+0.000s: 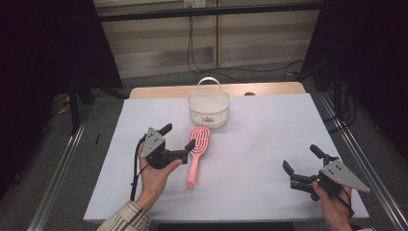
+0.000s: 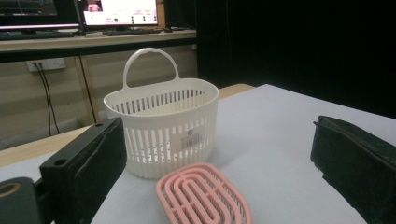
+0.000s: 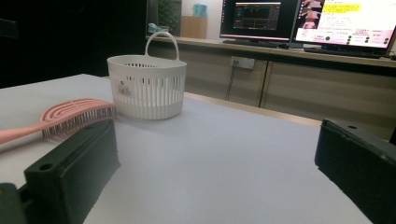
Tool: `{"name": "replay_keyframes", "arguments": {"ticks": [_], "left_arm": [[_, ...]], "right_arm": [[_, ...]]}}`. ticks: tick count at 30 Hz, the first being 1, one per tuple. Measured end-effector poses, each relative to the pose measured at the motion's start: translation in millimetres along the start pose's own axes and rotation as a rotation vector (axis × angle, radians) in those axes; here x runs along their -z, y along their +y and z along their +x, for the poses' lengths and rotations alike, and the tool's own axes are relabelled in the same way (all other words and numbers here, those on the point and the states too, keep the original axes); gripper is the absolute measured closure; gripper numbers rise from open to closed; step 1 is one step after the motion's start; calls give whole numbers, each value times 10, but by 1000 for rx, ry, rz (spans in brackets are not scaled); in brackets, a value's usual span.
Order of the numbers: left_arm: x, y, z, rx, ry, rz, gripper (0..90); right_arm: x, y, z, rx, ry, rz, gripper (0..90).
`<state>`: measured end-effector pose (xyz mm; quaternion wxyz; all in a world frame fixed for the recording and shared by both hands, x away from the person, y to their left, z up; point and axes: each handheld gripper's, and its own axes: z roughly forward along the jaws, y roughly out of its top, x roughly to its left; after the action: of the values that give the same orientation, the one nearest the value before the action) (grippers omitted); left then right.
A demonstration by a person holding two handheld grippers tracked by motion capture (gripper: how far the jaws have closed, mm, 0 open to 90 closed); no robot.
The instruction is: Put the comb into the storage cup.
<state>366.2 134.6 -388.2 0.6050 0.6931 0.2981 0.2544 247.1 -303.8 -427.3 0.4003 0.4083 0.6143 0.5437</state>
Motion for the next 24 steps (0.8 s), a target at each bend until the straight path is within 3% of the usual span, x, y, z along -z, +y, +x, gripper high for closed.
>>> {"name": "replay_keyframes", "arguments": {"ticks": [7,9,11,13,15,18,24], "left_arm": [[-114,38,-5,15,-11,-22,56],[-144,37,5,-6,0,-32,78],[-192,32,39,16,6,-34,91],[-229,39,54,13,18,-32,103],[-277,45,50,-29,36,-37,110],[-294,21,57,-8,24,-26,132],[-273,-51,73,-20,4,-23,220]], "right_arm": [[-1,0,-2,-1,0,-1,0],[-2,0,-1,-1,1,0,0],[3,2,4,-1,0,-1,0],[3,0,2,2,0,0,0],[-1,-1,-2,1,6,0,0],[1,-1,-3,1,6,-1,0],[-1,-5,3,0,12,3,0]]}}
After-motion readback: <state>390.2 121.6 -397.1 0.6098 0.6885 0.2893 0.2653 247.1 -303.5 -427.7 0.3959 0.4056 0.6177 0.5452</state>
